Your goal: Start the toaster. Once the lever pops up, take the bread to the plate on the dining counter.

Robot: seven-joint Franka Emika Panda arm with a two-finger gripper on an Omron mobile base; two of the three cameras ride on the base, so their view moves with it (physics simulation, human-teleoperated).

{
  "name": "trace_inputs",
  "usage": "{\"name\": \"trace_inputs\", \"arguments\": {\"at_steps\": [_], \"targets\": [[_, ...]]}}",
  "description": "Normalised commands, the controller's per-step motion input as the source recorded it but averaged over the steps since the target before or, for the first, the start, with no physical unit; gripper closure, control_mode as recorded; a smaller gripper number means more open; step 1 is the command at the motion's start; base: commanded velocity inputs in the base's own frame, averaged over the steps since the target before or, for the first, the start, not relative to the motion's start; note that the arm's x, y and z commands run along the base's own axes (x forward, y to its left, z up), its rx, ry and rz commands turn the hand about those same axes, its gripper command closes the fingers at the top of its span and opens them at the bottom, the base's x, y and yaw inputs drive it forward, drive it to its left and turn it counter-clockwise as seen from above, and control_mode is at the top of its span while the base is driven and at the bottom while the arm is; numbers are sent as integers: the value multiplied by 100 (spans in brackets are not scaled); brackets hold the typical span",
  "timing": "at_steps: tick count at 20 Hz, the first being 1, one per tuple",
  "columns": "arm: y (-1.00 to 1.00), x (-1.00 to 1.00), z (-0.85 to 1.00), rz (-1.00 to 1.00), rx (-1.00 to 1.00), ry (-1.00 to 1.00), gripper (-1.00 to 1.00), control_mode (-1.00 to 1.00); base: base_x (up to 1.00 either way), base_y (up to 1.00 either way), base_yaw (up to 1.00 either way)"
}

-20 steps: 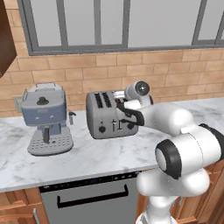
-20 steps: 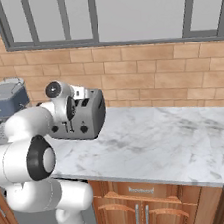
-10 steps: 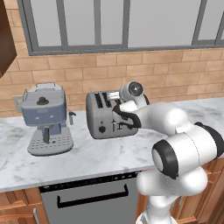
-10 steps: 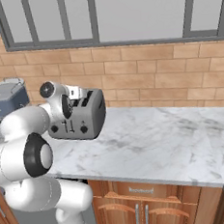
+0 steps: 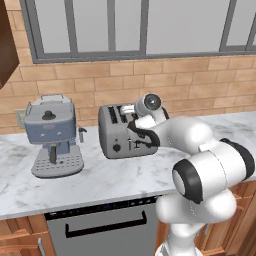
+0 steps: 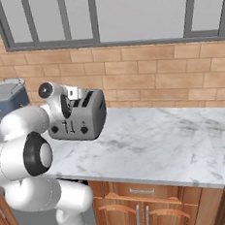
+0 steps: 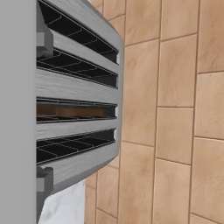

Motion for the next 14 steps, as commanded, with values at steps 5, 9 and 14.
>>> {"name": "trace_inputs", "arguments": {"at_steps": [5,9,14], "targets": [[0,19,0,0,0,2,-100,-100,0,0,0],[0,19,-6,0,0,3,-100,-100,0,0,0],[0,4,-17,0,0,3,-100,-100,0,0,0]]}}
